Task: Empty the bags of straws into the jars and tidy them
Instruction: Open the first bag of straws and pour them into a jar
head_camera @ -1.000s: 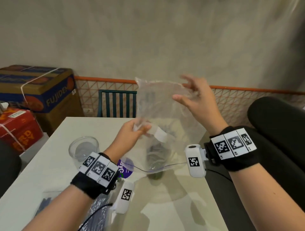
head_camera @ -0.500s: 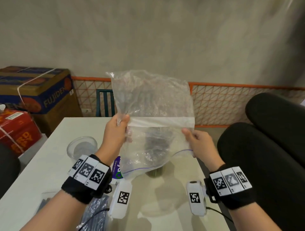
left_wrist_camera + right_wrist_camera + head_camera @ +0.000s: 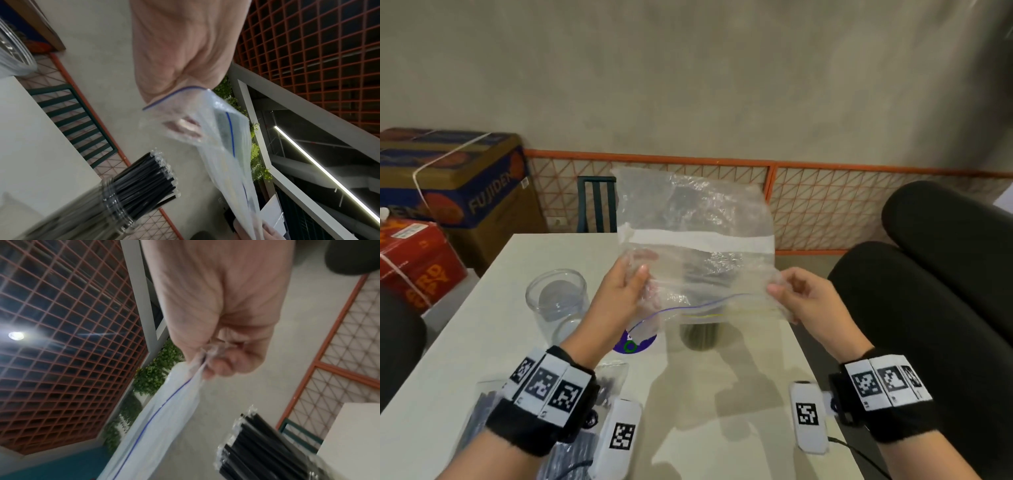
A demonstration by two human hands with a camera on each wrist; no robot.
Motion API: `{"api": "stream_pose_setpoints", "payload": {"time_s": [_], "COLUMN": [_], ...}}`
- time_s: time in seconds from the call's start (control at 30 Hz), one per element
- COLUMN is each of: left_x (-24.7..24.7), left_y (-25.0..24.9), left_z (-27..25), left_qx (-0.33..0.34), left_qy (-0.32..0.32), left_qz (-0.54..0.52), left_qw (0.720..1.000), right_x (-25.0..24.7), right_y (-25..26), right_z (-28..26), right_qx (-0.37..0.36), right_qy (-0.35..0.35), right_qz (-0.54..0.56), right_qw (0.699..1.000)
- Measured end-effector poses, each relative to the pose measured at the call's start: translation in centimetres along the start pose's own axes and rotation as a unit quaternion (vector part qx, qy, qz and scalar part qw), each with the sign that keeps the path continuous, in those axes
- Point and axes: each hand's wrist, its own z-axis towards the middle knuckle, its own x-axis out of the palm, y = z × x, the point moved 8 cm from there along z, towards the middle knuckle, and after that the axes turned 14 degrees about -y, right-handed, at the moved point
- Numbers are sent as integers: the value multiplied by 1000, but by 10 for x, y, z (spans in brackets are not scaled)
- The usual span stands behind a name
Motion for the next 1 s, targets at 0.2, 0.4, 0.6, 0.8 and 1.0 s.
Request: {"api": "stream_pose_setpoints", "payload": {"time_s": [0.2,0.4,0.6,0.8,1.0], "left_x": [-17,-28,-25,-24,26], "left_y": [-2,55,168,149,173], "left_z": [-31,-83,-148,-129,-143], "left_qx": [-4,-95,-304,-62,43], "left_qy": [-29,-56,116,165,334], "left_qz": [20,159,283,504,549], "left_qw": [999,981,902,846,765], "right_x": [-22,-23,-29,-14,61], "right_y": [5,-56,-151,-144,-151], "right_z": [-39,-106,-156,-164,-165], "right_qx": [6,143,246,136,40], "right_qy": [-32,61,48,26,186], "right_qz": [1,-48,-259,-491,-483], "right_qw": [999,987,933,860,855]}}
